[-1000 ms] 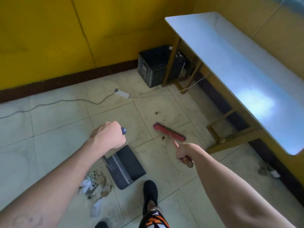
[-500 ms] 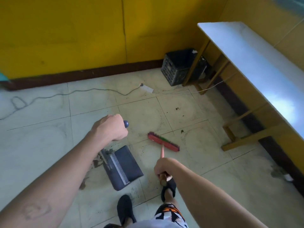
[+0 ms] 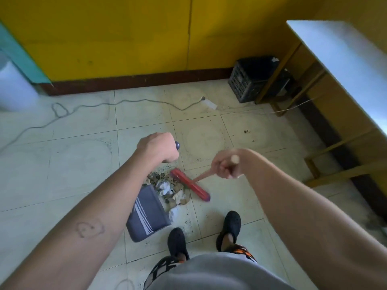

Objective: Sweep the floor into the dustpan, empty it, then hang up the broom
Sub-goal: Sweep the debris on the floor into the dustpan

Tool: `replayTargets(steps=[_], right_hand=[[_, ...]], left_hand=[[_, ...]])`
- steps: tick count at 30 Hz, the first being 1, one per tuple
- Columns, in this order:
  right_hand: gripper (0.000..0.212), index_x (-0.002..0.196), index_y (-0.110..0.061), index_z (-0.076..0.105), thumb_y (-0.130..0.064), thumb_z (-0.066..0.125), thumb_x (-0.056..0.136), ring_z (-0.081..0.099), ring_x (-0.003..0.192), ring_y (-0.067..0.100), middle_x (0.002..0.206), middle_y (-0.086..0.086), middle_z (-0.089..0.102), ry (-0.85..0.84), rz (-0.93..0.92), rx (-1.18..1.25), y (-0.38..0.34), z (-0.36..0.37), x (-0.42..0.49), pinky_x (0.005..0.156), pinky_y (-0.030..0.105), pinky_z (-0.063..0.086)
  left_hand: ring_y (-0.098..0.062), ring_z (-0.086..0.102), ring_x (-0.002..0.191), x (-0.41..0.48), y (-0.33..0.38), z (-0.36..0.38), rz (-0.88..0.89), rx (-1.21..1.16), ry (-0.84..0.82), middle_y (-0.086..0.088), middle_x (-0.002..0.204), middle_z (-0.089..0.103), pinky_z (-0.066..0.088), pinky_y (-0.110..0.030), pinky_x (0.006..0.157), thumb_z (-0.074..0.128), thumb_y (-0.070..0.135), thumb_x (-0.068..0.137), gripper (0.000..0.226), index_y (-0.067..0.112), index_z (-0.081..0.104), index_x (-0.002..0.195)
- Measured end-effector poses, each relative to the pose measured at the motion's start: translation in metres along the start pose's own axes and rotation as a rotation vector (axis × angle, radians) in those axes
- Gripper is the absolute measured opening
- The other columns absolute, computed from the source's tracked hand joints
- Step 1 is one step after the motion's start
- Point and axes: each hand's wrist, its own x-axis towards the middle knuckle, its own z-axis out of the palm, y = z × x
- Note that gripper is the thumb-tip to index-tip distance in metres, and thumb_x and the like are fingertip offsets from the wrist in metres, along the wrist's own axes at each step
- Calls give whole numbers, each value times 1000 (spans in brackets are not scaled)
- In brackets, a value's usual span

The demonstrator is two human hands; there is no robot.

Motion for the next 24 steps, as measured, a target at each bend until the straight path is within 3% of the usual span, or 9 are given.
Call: replayTargets(steps=[2,3,9,11,14,16,19,21,24], right_hand=[[20,109,6,49,4,45,89,38,30,7,55,2,51,11,23,66,8,-28,-16,26,16,31],[22,112,8,51,3,46,90,38,30,7,51,0,45,16,21,86,14,-42,-26,26,15,31],[33,123,4,52,0,48,91,41,32,6,53,-2,46,38,-3,287,74,-114,-65,27,14,33],[21,106,3,59,-2,45,92,40,31,6,50,-1,45,84,2,336,102,-127,-74,28,13,33],[16,85,-1,53,-4,40,95,39,29,7,47,0,43,184,-1,375,159,-142,-81,29,13,32],[10,97,-1,52,-4,42,95,39,31,7,50,1,44,254,-7,429,206,-152,-88,30,14,33],[20,112,3,52,0,51,92,43,33,8,55,4,47,364,-29,474,279,-160,-93,31,16,37],[23,113,5,53,0,54,91,45,35,10,57,6,50,438,-34,452,326,-163,-97,32,18,38],[24,110,8,57,-1,57,87,47,41,15,61,8,53,545,5,426,397,-172,-100,36,22,41]], left_hand=[[-20,54,62,-1,1,-1,7,0,-5,-7,74,55,44,-31,61,53,18,90,15,7,52,79],[-20,54,61,-1,4,-3,17,3,-3,-6,73,55,44,-30,60,53,17,89,15,7,52,78],[-21,52,62,-11,45,-4,132,31,11,-8,73,55,43,-32,60,54,19,89,14,6,57,88],[-21,51,61,-15,70,-2,185,61,22,-8,72,54,41,-32,57,54,20,89,15,6,55,88],[-24,54,66,-23,110,8,247,100,20,-7,72,52,42,-31,58,54,22,89,16,6,54,88],[-28,57,73,-30,144,20,293,118,10,-7,76,51,44,-33,63,55,23,88,17,6,52,90],[-31,57,82,-44,193,38,375,131,-9,-9,92,49,45,-34,71,55,25,89,14,12,48,92],[-32,58,87,-55,223,53,443,140,-12,-12,98,53,44,-34,74,55,25,89,10,17,49,90],[-29,57,81,-68,268,78,549,178,-4,-9,88,57,44,-32,71,52,24,90,9,16,52,85]])
